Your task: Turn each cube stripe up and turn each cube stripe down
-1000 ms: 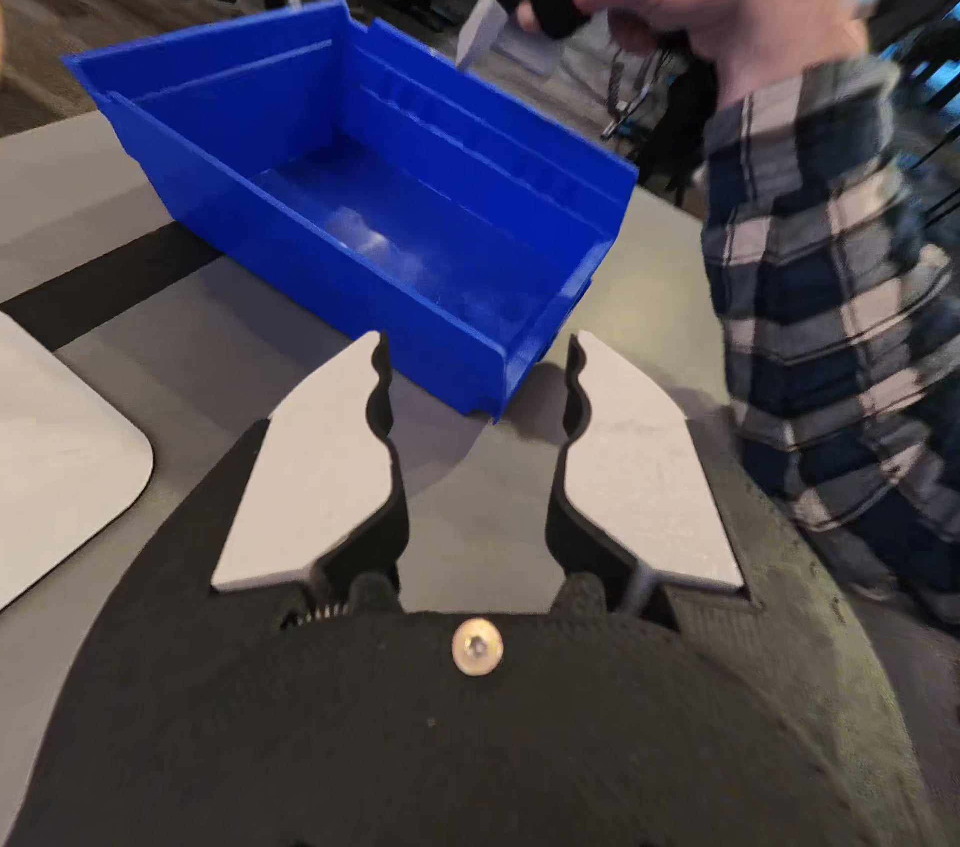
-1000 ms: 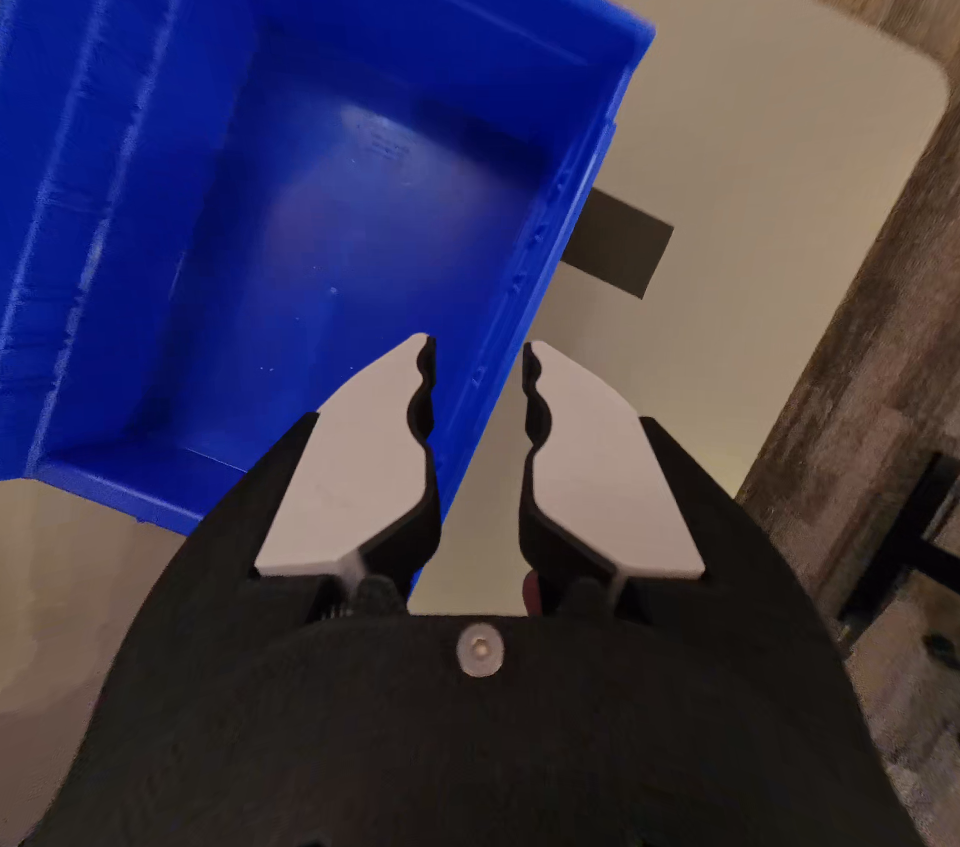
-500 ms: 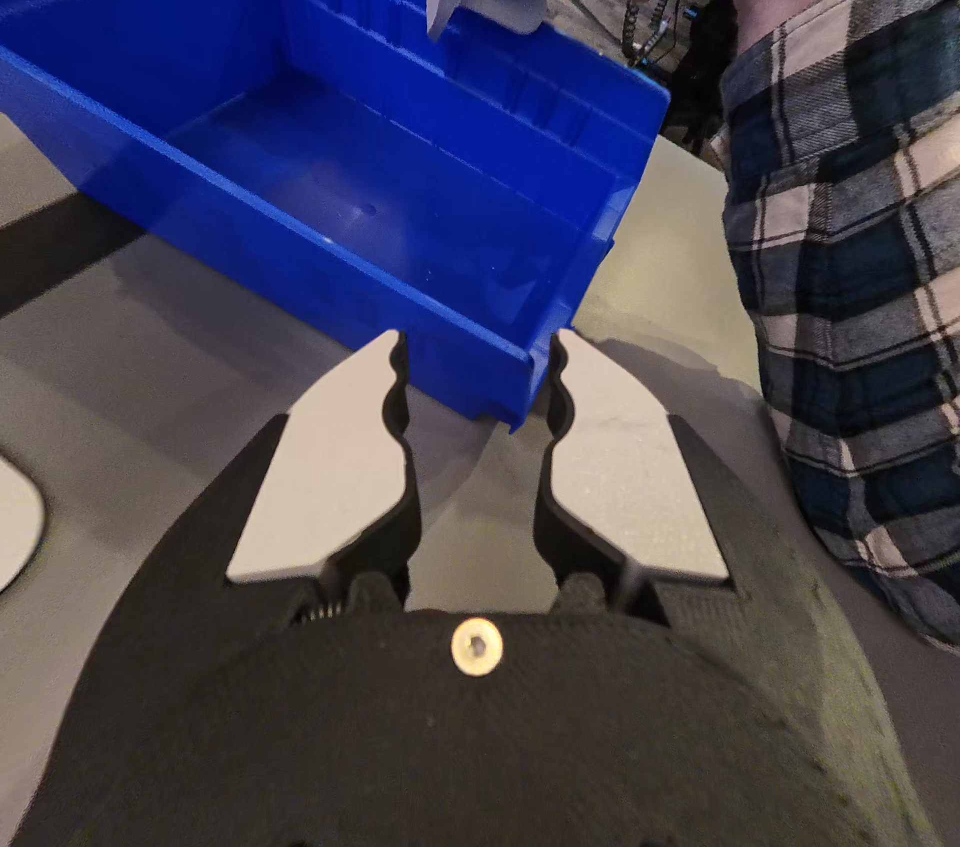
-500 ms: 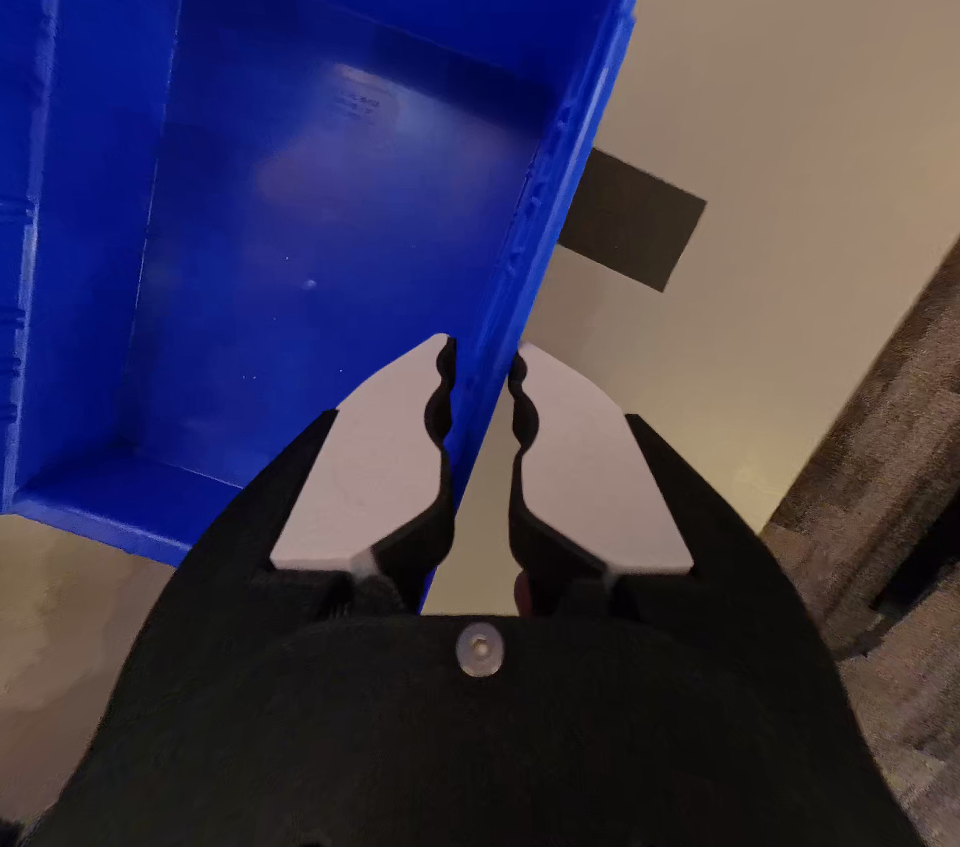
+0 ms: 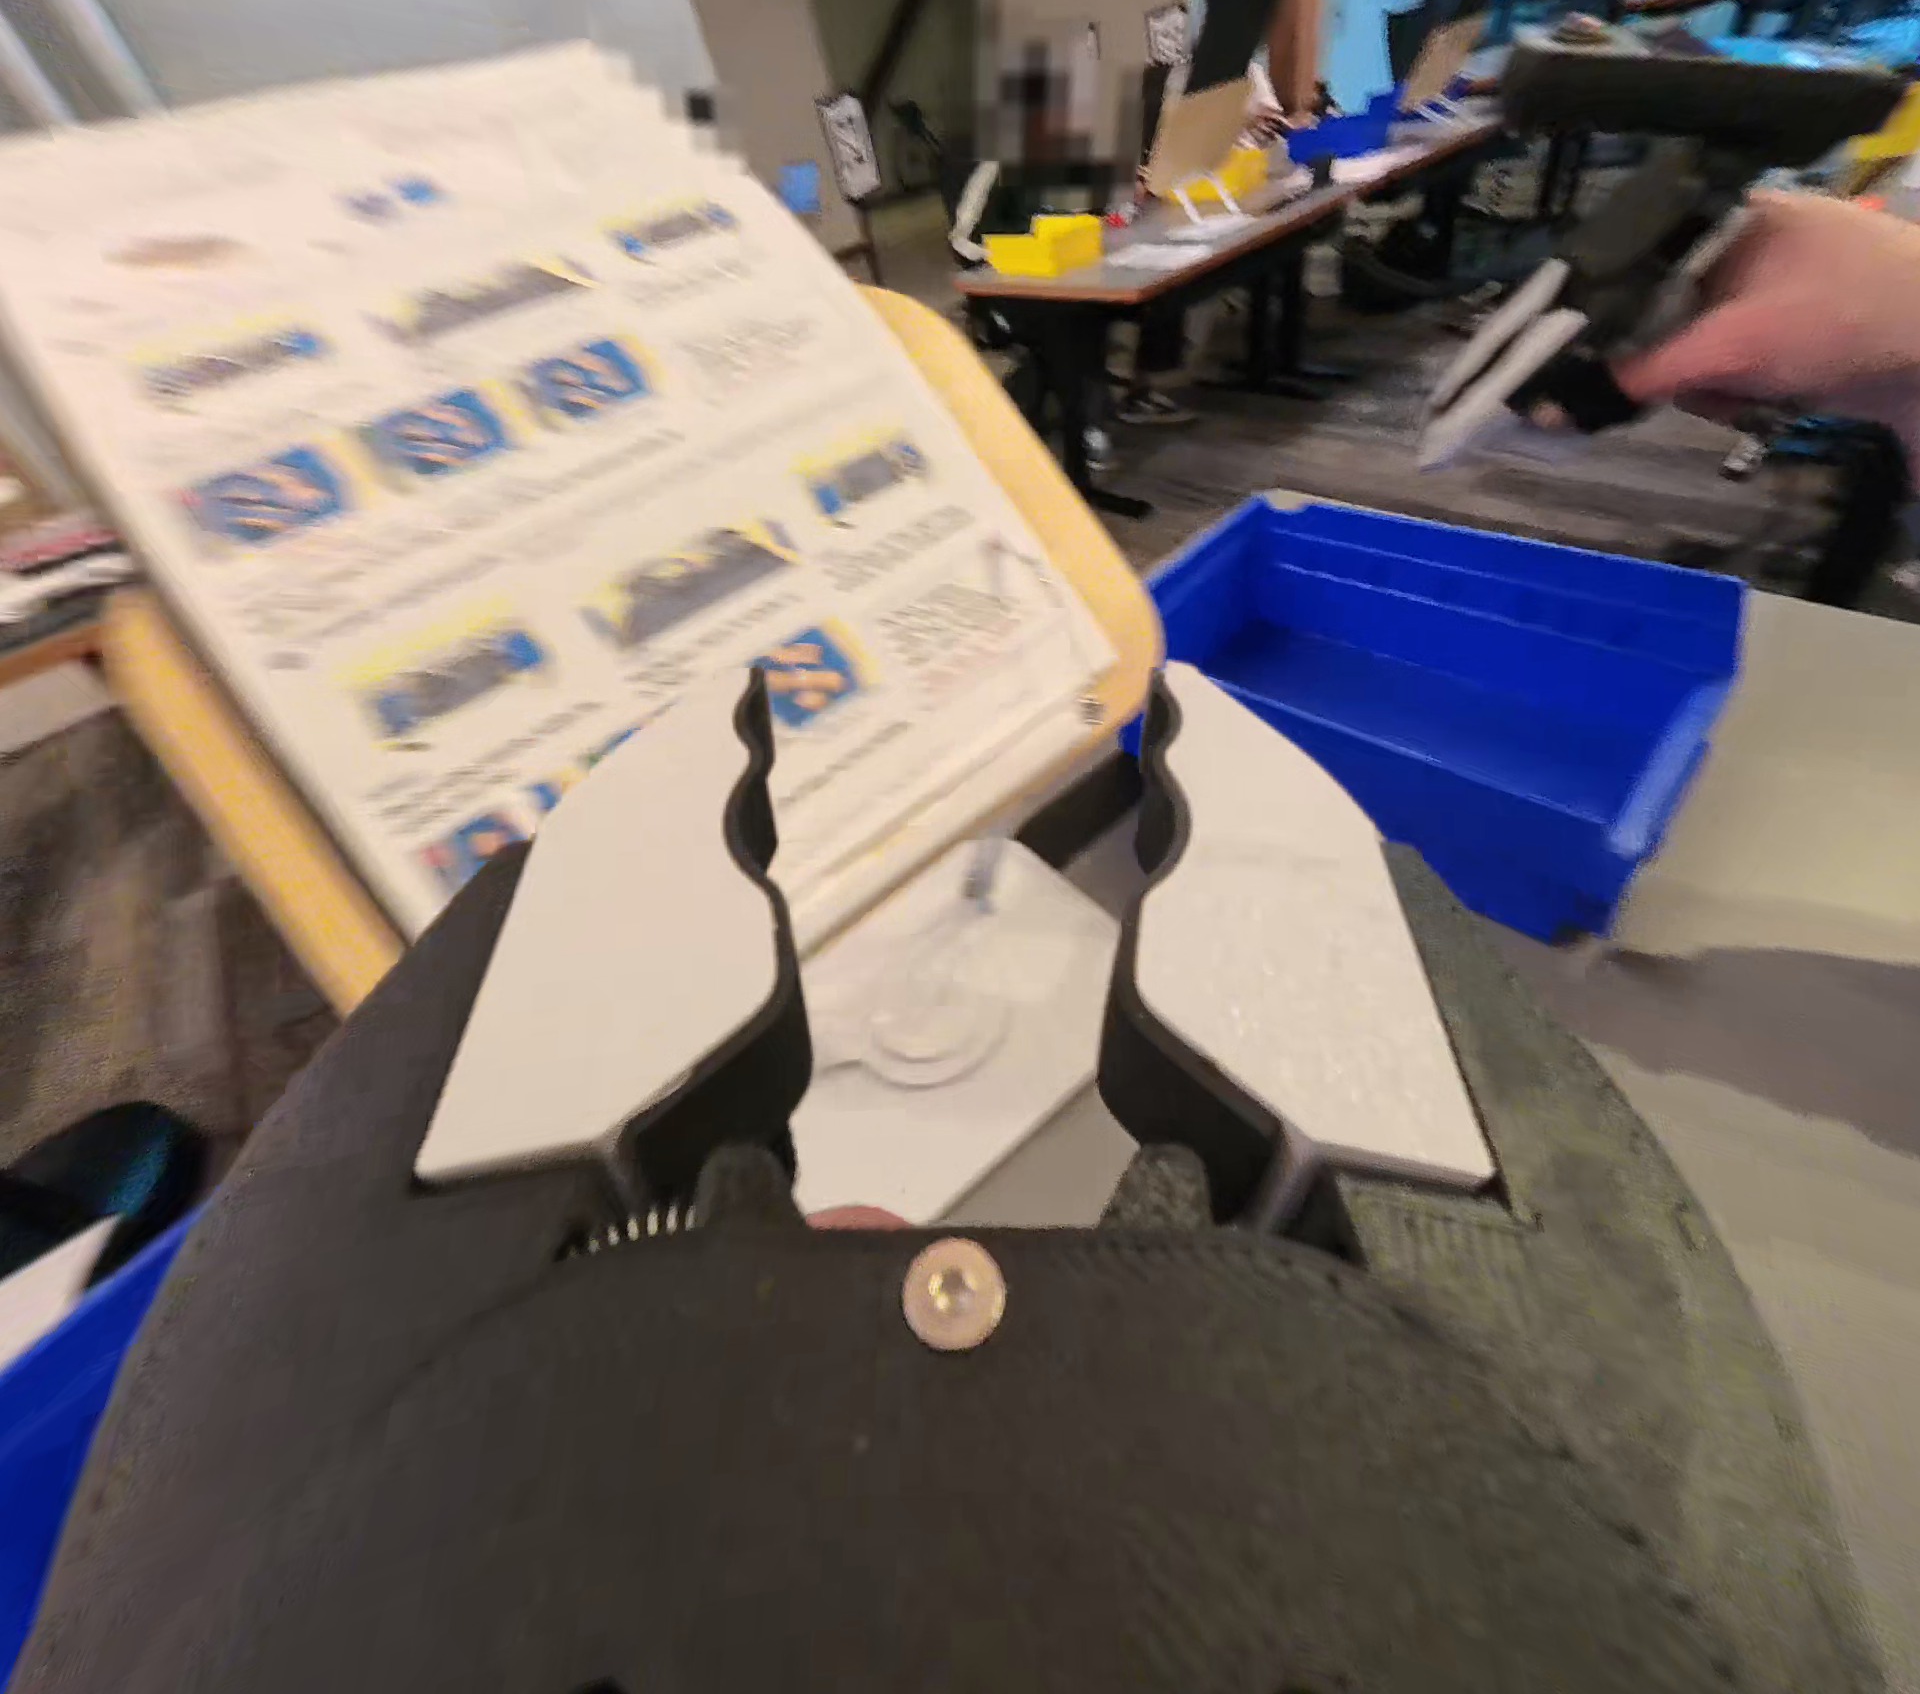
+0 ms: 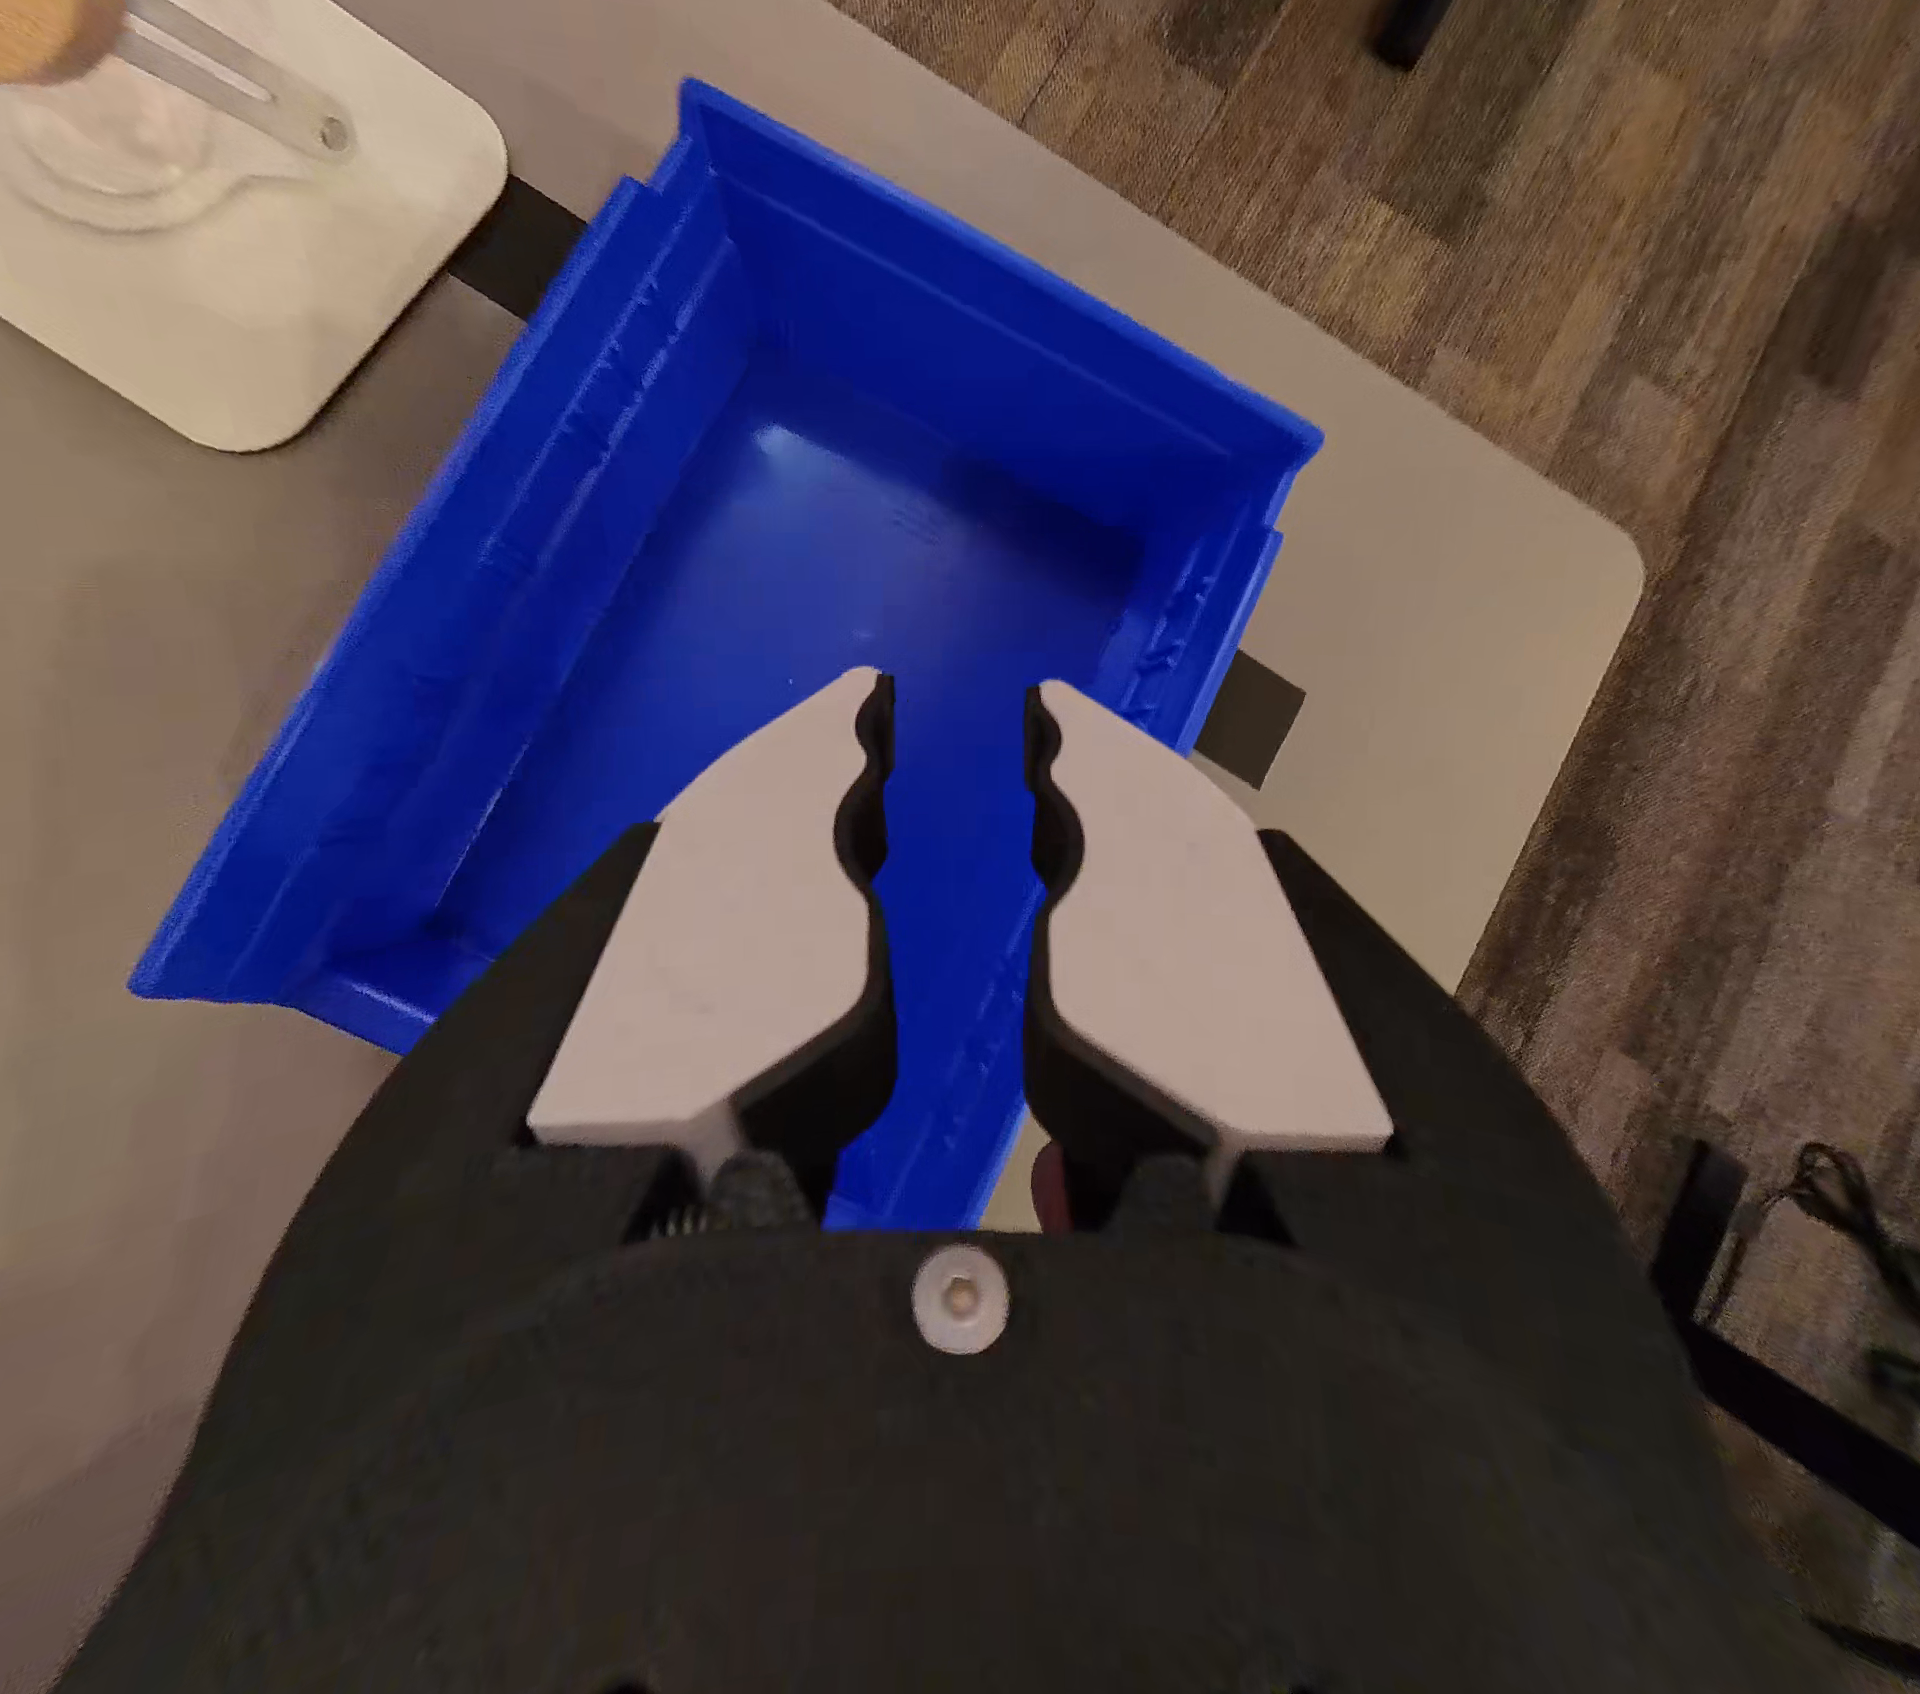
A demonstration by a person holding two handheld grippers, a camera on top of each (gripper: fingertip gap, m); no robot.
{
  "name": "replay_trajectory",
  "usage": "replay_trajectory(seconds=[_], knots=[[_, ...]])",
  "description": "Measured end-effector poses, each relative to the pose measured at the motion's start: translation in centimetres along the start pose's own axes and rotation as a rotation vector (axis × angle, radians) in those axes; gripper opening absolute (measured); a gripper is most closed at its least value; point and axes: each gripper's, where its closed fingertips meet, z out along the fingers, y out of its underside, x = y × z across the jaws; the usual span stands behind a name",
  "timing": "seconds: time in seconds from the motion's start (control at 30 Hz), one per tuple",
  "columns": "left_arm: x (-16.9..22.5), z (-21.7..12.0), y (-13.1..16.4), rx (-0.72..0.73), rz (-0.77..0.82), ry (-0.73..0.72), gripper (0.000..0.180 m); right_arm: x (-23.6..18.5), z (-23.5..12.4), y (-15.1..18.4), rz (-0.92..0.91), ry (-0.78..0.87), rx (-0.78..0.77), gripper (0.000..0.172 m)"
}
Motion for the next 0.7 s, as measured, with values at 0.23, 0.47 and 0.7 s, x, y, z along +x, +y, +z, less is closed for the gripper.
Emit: replay_trajectory(seconds=[0.23,0.47,0.7], knots=[[-9.2,-4.6,-1.6,0.093,-0.020,-0.091,0.064,-2.2,-2.1,-3.4,-0.106,0.076,0.120,0.025],[-14.4,-5.2,5.1,-0.132,-0.004,-0.073,0.057,-4.3,-2.0,-4.9,-0.198,0.103,0.135,0.025],[-14.6,-7.2,11.9,-0.472,0.164,0.046,0.060,-5.8,-1.2,-5.3,-0.243,0.088,0.121,0.025]])
